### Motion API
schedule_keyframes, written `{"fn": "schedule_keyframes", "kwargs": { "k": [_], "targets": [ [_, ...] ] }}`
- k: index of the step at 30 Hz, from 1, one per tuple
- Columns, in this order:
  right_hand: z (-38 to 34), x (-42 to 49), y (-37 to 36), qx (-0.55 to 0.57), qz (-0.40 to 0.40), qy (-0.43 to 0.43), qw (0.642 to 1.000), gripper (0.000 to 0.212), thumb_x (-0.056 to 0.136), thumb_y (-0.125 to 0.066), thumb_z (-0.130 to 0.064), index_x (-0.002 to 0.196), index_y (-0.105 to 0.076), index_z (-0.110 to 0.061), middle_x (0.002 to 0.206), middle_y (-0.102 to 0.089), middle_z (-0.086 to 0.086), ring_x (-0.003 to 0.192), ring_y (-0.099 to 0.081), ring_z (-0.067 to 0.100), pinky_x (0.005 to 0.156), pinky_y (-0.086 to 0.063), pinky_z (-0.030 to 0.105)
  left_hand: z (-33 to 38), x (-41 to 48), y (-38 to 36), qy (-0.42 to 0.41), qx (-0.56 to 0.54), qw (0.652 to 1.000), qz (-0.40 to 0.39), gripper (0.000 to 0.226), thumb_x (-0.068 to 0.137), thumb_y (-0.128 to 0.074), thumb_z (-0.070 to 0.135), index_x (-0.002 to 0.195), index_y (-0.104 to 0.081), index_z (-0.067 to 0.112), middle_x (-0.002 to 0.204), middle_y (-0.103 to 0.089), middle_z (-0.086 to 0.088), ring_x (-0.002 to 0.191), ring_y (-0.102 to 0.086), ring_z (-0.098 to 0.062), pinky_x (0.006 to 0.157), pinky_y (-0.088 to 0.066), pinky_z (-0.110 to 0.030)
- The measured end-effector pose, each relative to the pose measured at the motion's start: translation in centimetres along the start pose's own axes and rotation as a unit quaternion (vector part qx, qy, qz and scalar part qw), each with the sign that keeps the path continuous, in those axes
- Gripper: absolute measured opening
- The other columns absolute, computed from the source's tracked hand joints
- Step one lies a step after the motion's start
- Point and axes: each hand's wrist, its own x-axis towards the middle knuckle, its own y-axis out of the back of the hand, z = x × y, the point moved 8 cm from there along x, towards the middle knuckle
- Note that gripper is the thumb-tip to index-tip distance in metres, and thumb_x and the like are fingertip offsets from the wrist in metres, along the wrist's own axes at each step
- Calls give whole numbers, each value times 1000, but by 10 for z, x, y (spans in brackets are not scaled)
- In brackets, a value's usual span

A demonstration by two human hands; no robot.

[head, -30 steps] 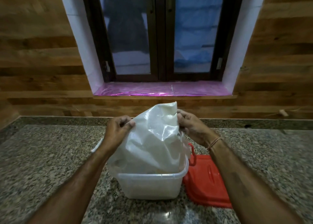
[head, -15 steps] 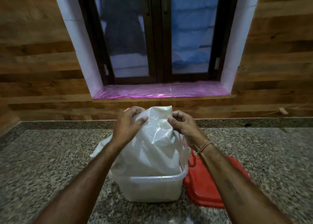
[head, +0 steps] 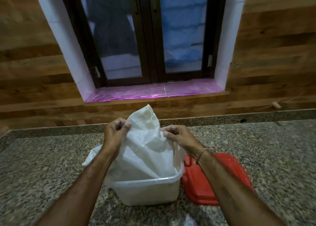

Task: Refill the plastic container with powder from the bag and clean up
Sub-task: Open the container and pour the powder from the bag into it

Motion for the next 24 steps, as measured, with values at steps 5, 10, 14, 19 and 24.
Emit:
{"fn": "schedule_keyframes", "kwargs": {
  "k": [5, 10, 14, 19, 24],
  "targets": [
    [3, 5, -6, -49, 12, -8, 999, 2, 90, -79, -8, 89, -78, -5, 91, -80, 10, 84, -74, 21, 81, -63, 36, 1, -3, 5, 3, -11, 1000, 15, 25, 97, -69, 16, 84, -62, -4, 81, -62, -14, 77, -56, -21, 75, -48, -40],
    [2, 3, -7, -85, 62, 8, 994, 10, 88, -78, -5, 78, -77, -7, 81, -78, 6, 75, -72, 12, 70, -60, 27, -2, -5, 8, 7, -5, 1000, 24, 24, 98, -68, 16, 84, -62, -3, 80, -61, -13, 77, -55, -21, 75, -48, -39],
    [3, -1, 10, -16, 96, 2, 995, 11, 91, -74, -1, 80, -75, -3, 74, -74, 1, 67, -67, 9, 64, -56, 24, -5, -6, 14, 17, 1, 999, 43, 21, 98, -67, 14, 82, -64, 0, 79, -62, -12, 74, -55, -21, 72, -48, -38],
    [6, -5, 15, 81, 95, -35, 992, 11, 92, -75, -7, 81, -74, -6, 68, -72, 0, 60, -65, 9, 58, -55, 23, -8, -10, 19, 25, -2, 998, 65, 19, 97, -67, 10, 81, -66, -1, 78, -66, -8, 71, -60, -18, 67, -52, -33],
    [5, -9, 15, 92, 97, -48, 990, 10, 95, -73, -12, 87, -75, -6, 76, -76, 3, 66, -68, 12, 55, -56, 23, -8, -6, 17, 34, 10, 998, 42, 20, 99, -68, 16, 83, -69, 2, 81, -69, -17, 73, -62, -23, 70, -53, -38]
  ]
}}
